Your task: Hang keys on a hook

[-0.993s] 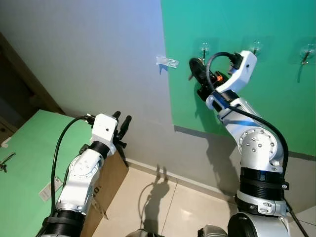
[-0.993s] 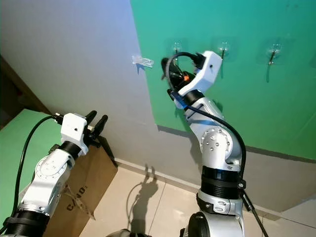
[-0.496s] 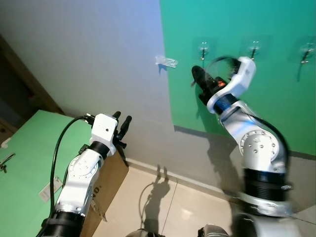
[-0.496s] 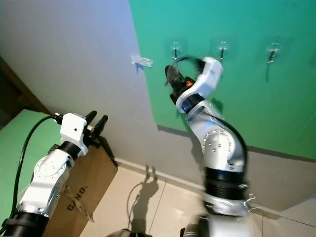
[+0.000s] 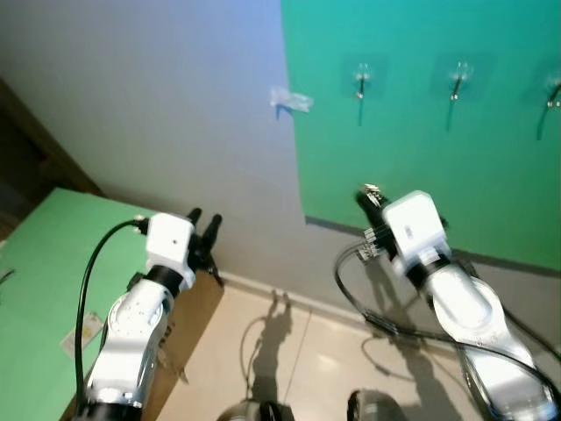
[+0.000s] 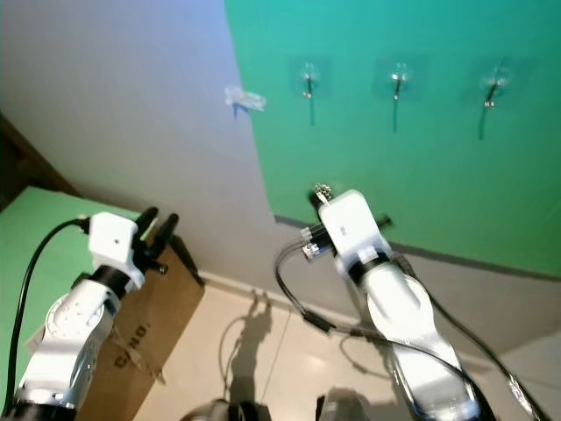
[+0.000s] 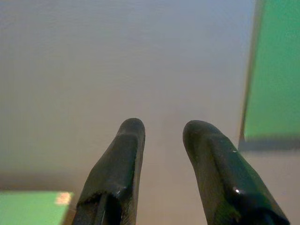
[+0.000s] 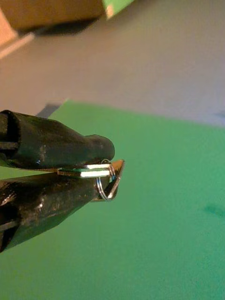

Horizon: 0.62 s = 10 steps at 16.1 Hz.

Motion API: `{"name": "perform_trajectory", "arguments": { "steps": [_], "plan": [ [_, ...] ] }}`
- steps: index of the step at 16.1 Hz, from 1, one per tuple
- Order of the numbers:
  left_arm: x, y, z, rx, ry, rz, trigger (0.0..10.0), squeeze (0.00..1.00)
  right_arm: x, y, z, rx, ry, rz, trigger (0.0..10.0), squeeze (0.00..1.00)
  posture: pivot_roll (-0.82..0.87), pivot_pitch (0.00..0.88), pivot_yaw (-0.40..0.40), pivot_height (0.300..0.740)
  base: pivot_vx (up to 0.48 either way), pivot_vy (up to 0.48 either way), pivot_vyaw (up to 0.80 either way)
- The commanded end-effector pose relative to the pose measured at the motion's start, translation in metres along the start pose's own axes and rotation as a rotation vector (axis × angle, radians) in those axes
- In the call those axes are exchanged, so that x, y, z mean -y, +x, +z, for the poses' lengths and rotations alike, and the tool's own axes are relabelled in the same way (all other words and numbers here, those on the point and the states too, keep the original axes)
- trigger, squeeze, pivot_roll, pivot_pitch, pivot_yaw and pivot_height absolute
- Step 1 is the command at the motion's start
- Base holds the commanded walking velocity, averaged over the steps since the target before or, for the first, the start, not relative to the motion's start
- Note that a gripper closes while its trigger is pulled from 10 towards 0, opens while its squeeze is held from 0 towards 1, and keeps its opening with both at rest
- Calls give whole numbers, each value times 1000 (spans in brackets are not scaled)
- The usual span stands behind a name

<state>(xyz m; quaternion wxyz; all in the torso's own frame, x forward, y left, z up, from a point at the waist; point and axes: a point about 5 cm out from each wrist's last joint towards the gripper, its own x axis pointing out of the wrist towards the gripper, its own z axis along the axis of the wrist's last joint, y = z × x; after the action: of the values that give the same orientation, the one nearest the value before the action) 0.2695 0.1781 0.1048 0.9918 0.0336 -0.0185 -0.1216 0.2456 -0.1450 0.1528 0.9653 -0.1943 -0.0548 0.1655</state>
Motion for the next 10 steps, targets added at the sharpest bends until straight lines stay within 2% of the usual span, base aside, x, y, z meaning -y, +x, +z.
{"name": "perform_trajectory", "arguments": {
  "steps": [1,2,3,5,8,10],
  "plan": [
    [-12,-6,5,15,-76,89,10000,0,7,-4,0,24,-1,-69,0,0,-200,168,159,740,0,0,0],
    [-14,-9,5,15,-98,137,10000,0,11,-7,-5,9,25,-114,0,0,-207,162,162,740,0,0,0],
    [-10,-18,6,10,-120,198,10000,0,17,-13,-16,-13,49,-191,0,0,-207,155,163,740,0,0,0],
    [2,-20,8,13,-89,174,10000,0,16,-15,-23,-6,89,-245,0,0,-206,135,159,740,0,0,0],
    [12,-18,9,-8,-113,175,10000,0,11,-17,-42,-29,172,-318,0,0,-208,83,150,740,0,0,0],
    [21,-10,10,-15,-96,119,10000,0,6,-9,-50,-40,235,-342,0,0,-213,56,146,740,0,0,0]
  ]
}}
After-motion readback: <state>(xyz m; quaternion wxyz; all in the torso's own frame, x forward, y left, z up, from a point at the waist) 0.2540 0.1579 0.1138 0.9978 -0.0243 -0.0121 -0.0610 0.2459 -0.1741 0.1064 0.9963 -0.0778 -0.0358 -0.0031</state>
